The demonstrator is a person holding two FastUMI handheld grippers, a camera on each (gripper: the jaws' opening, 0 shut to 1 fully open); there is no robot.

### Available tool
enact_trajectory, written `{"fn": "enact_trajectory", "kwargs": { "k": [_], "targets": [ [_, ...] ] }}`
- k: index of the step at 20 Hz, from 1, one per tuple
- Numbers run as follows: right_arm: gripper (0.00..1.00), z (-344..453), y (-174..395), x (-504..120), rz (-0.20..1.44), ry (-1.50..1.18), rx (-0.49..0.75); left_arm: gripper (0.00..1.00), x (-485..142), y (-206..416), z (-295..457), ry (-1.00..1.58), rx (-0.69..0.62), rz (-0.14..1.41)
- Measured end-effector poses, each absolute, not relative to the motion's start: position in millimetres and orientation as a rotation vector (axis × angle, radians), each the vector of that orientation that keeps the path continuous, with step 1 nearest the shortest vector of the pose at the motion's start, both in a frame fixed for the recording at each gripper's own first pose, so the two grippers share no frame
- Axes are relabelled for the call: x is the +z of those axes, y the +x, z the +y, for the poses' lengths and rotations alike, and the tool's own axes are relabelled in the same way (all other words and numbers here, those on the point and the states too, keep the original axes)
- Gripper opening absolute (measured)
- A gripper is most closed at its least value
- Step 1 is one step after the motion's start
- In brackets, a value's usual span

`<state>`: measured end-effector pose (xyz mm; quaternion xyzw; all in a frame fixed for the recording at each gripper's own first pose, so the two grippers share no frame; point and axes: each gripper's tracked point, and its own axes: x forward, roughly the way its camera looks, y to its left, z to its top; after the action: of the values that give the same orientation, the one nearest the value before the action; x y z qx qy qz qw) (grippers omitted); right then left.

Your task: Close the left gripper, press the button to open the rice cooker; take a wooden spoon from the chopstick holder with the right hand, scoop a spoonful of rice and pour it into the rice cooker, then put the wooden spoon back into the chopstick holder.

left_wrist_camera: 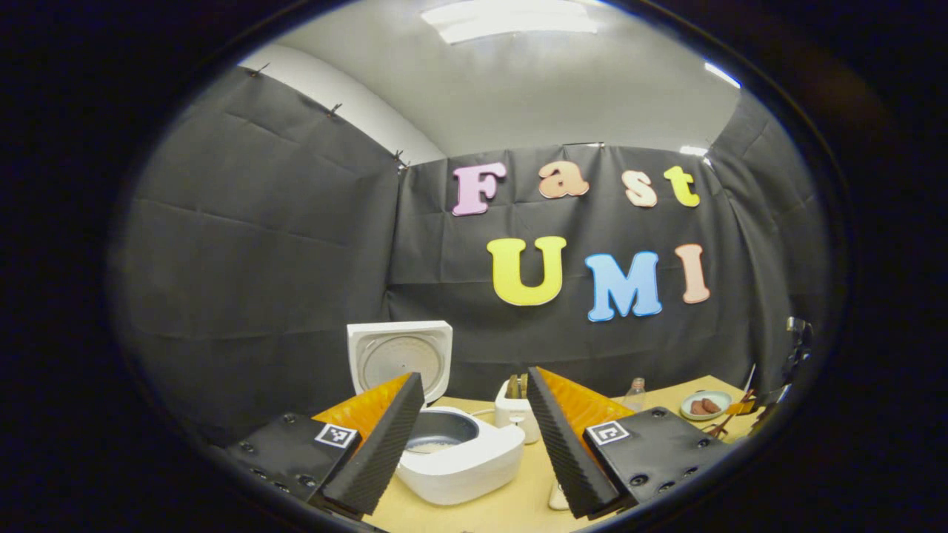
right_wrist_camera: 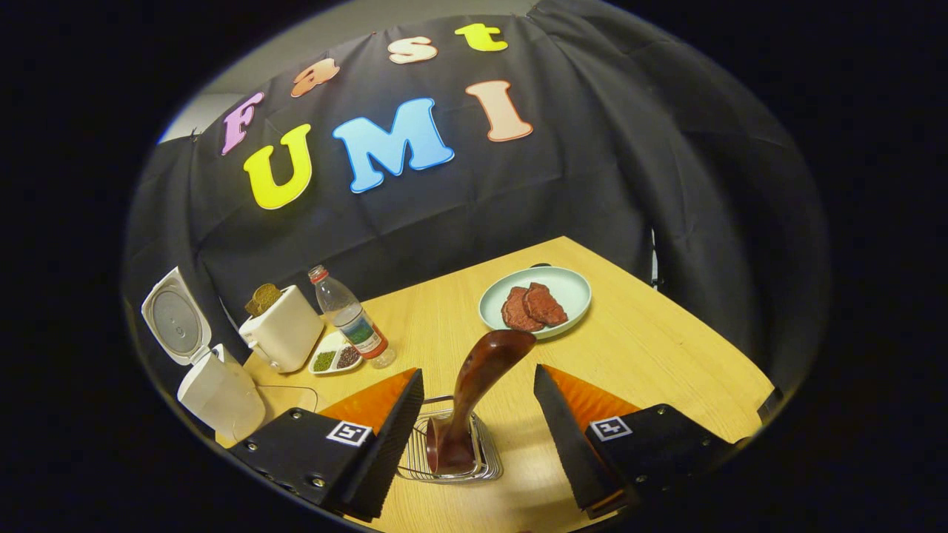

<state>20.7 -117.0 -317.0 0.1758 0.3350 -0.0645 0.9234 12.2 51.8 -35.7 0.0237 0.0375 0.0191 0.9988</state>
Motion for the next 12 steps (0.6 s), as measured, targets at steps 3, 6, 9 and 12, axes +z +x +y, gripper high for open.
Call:
{"fn": "enact_trajectory", "kwargs": {
  "k": [3, 6, 9, 12],
  "targets": [
    [0.75, -114, 23, -329, 0.726, 0.382, -0.138, 0.96, -33, 6, 53, 0.041, 0.050, 0.077],
    [0.34, -108, 29, -329, 0.730, 0.407, -0.132, 0.96, -30, 7, 52, 0.049, 0.049, 0.067],
    [0.18, -100, 28, -325, 0.721, 0.433, -0.117, 0.96, -29, 8, 53, 0.065, 0.046, 0.066],
    [0.12, -96, 28, -305, 0.695, 0.403, -0.095, 0.99, -30, 11, 55, 0.055, 0.031, 0.060]
  ]
}}
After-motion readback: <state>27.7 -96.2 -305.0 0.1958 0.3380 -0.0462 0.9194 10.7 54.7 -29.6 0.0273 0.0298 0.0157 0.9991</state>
